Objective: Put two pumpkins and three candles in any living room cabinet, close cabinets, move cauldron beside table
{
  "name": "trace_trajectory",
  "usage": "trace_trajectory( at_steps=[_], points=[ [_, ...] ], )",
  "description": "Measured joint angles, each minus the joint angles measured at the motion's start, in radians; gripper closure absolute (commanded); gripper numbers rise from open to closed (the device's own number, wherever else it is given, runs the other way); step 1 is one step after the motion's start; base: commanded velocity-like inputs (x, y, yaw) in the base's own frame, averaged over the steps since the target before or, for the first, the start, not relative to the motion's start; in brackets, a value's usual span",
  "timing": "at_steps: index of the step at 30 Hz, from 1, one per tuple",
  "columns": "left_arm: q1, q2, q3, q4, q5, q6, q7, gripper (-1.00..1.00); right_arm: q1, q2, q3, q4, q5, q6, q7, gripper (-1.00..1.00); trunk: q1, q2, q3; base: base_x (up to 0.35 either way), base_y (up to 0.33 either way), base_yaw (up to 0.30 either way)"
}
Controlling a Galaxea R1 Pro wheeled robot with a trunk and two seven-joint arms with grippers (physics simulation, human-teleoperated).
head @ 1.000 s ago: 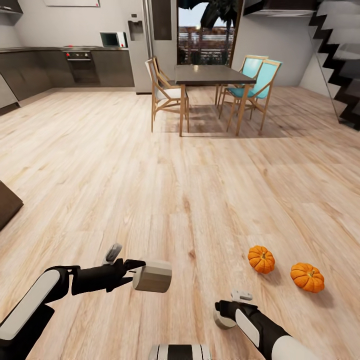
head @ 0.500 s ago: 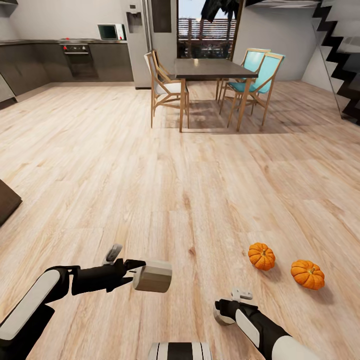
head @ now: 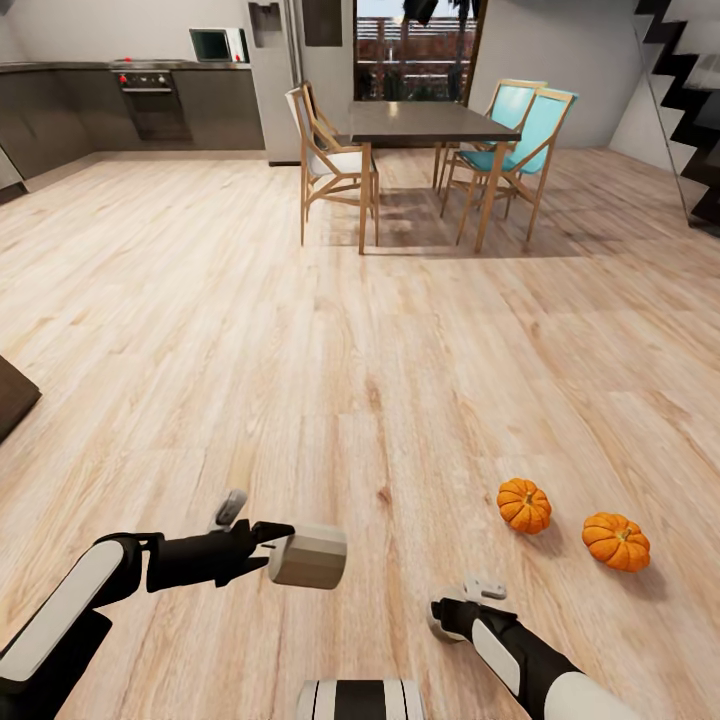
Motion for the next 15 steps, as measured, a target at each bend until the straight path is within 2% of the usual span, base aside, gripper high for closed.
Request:
trace_trajectory(
  at_steps=[7, 11, 15],
  points=[
    [0.0, 0.0, -0.001, 0.0, 0.001, 0.0, 0.0, 1.0, 0.0, 0.001, 0.0, 0.003, -0.001, -0.015, 0.0, -1.0, 0.0, 0.0, 0.0, 0.0, 0.0, 0.0],
    [0.0, 0.0, -0.001, 0.0, 0.0, 0.0, 0.0, 1.0, 0.0, 0.001, 0.0, 0.003, -0.002, -0.016, 0.0, -1.0, 0.002, -0.001, -0.015, 0.0, 0.0, 0.0],
    [0.0, 0.0, -0.001, 0.0, 0.0, 0.0, 0.0, 1.0, 0.0, 0.001, 0.0, 0.003, -0.002, -0.017, 0.0, -1.0, 0.002, -0.001, -0.015, 0.0, 0.0, 0.0]
  ],
)
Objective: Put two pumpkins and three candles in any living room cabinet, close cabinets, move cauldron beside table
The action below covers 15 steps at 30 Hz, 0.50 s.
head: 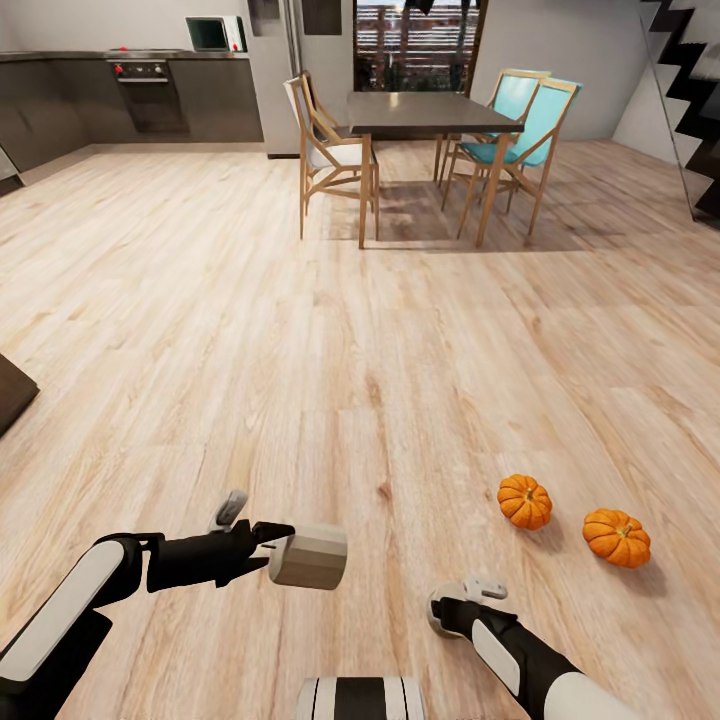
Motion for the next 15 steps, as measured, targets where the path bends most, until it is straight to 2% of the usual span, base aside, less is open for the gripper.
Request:
trace_trajectory(
  at_steps=[12, 13, 15],
  points=[
    [0.0, 0.0, 0.0, 0.0, 0.0, 0.0, 0.0, 1.0, 0.0, 0.0, 0.0, 0.0, 0.0, 0.0, 0.0, -1.0, 0.0, 0.0, 0.0, 0.0, 0.0, 0.0],
    [0.0, 0.0, 0.0, 0.0, 0.001, 0.0, 0.0, 1.0, 0.0, 0.0, 0.0, 0.0, 0.0, 0.0, 0.0, 1.0, 0.0, 0.0, 0.0, 0.0, 0.0, 0.0],
    [0.0, 0.0, 0.0, 0.0, 0.0, 0.0, 0.0, 1.0, 0.0, 0.001, 0.0, 0.0, 0.002, 0.0, 0.0, 1.0, 0.0, 0.0, 0.0, 0.0, 0.0, 0.0]
  ],
)
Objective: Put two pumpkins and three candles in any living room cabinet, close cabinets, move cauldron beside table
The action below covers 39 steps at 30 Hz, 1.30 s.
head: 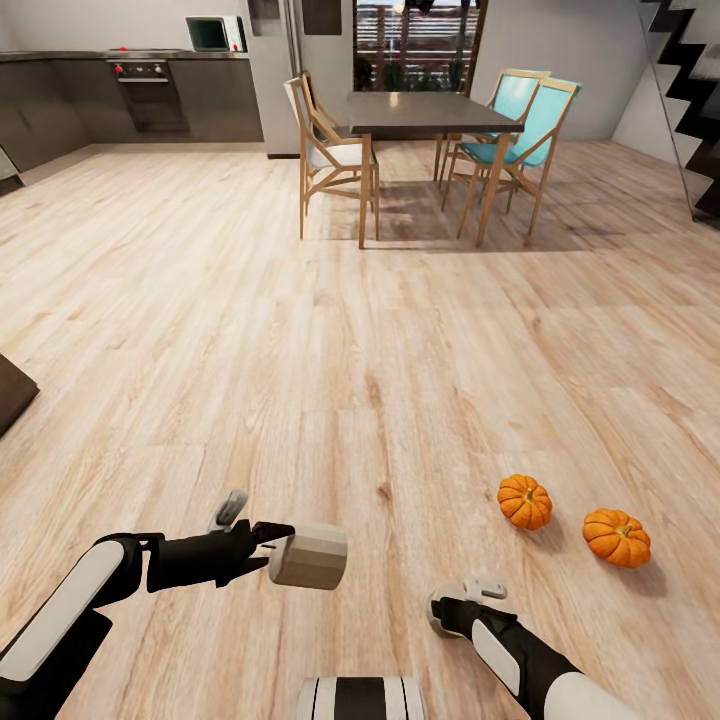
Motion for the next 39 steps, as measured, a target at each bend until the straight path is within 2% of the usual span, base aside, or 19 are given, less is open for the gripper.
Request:
trace_trajectory(
  at_steps=[27, 39],
  points=[
    [0.0, -0.001, 0.0, 0.0, 0.0, 0.0, 0.0, 1.0, 0.0, 0.0, -0.001, 0.0, 0.001, 0.001, 0.0, 1.0, 0.0, 0.0, 0.0, 0.0, 0.0, 0.0],
    [0.0, -0.001, -0.001, 0.0, 0.001, 0.0, 0.0, 1.0, 0.0, 0.0, -0.001, -0.001, -0.001, 0.001, 0.0, 1.0, -0.005, 0.003, 0.046, 0.0, 0.0, 0.0]
  ],
)
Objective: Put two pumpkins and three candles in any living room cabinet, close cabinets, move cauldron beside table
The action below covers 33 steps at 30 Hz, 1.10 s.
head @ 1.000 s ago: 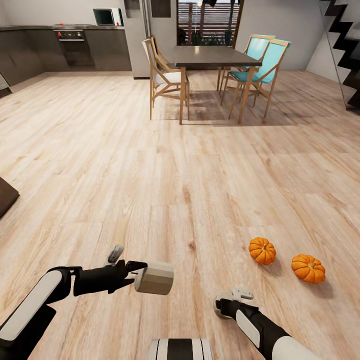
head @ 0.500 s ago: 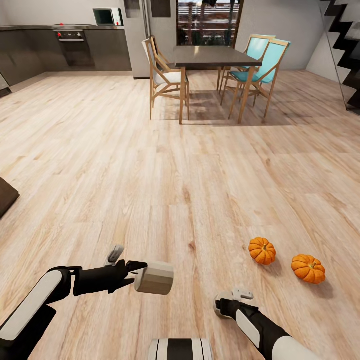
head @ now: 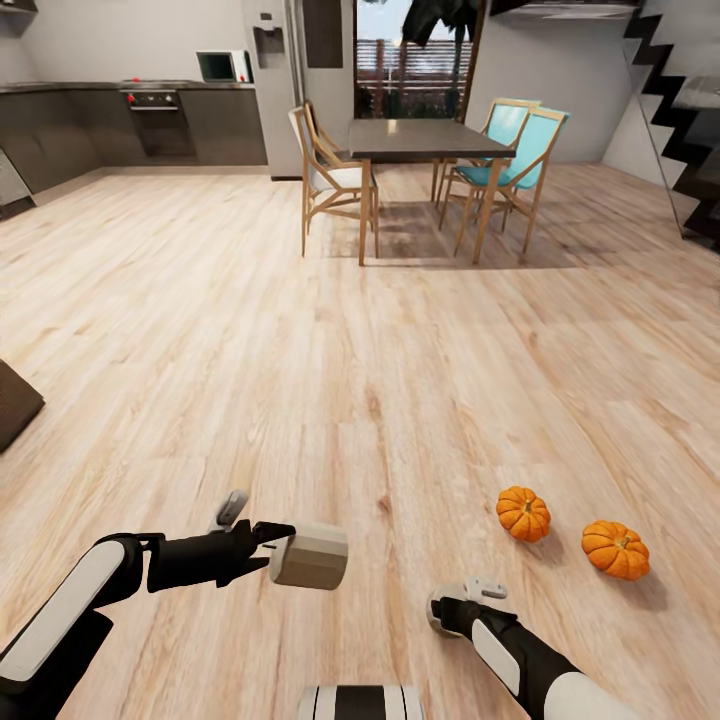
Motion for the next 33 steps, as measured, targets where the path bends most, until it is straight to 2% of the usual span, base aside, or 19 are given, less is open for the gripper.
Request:
trace_trajectory(
  at_steps=[9, 14, 15, 17, 19, 21, 23, 28, 29, 31, 33],
  points=[
    [0.0, 0.001, 0.001, 0.0, -0.008, -0.002, 0.005, 1.0, 0.0, -0.001, -0.001, -0.011, -0.006, 0.011, 0.0, 1.0, -0.004, 0.002, 0.035, 0.0, 0.0, 0.0],
    [0.0, 0.003, 0.006, 0.035, -0.03, -0.002, 0.013, 1.0, 0.0, -0.002, 0.0, -0.013, -0.007, 0.026, -0.001, 1.0, -0.006, 0.003, 0.054, 0.0, 0.0, 0.0],
    [-0.001, 0.004, 0.009, 0.05, -0.049, -0.004, 0.014, 1.0, 0.0, -0.002, 0.0, -0.019, -0.008, 0.048, -0.001, 1.0, -0.007, 0.004, 0.058, 0.0, 0.0, 0.0],
    [-0.001, 0.003, 0.013, 0.062, -0.16, -0.001, 0.015, 1.0, 0.0, -0.004, -0.001, -0.073, -0.006, 0.11, 0.0, 1.0, -0.008, 0.004, 0.066, 0.0, 0.0, 0.0],
    [-0.002, 0.001, 0.014, 0.066, -0.237, -0.006, 0.015, 1.0, 0.0, -0.003, -0.004, -0.136, -0.007, 0.165, -0.002, 1.0, -0.009, 0.004, 0.074, 0.0, 0.0, 0.0],
    [-0.002, 0.0, 0.015, 0.067, -0.294, -0.008, 0.015, 1.0, 0.0, -0.003, -0.006, -0.166, -0.007, 0.2, -0.003, 1.0, -0.009, 0.005, 0.081, 0.0, 0.0, 0.0],
    [-0.002, 0.0, 0.016, 0.067, -0.376, -0.007, 0.017, 1.0, 0.0, -0.003, -0.007, -0.192, -0.007, 0.231, -0.004, 1.0, -0.01, 0.005, 0.089, 0.0, 0.0, 0.0],
    [-0.003, -0.005, 0.016, 0.068, -0.523, -0.011, 0.025, 1.0, 0.001, -0.002, -0.003, -0.218, -0.007, 0.307, -0.005, 1.0, -0.013, 0.007, 0.108, 0.0, 0.0, 0.0],
    [-0.004, -0.006, 0.016, 0.068, -0.541, -0.01, 0.029, 1.0, 0.0, -0.002, -0.002, -0.223, -0.005, 0.315, -0.005, 1.0, -0.013, 0.007, 0.112, 0.0, 0.0, 0.0],
    [-0.006, -0.011, 0.016, 0.068, -0.611, -0.008, 0.055, 1.0, 0.0, -0.002, 0.0, -0.26, -0.003, 0.349, -0.007, 1.0, -0.014, 0.007, 0.12, 0.0, 0.0, 0.0],
    [-0.007, -0.013, 0.015, 0.068, -0.637, -0.011, 0.082, 1.0, 0.0, -0.002, 0.001, -0.285, 0.0, 0.368, -0.011, 1.0, -0.015, 0.008, 0.128, 0.0, 0.0, 0.0]
  ],
)
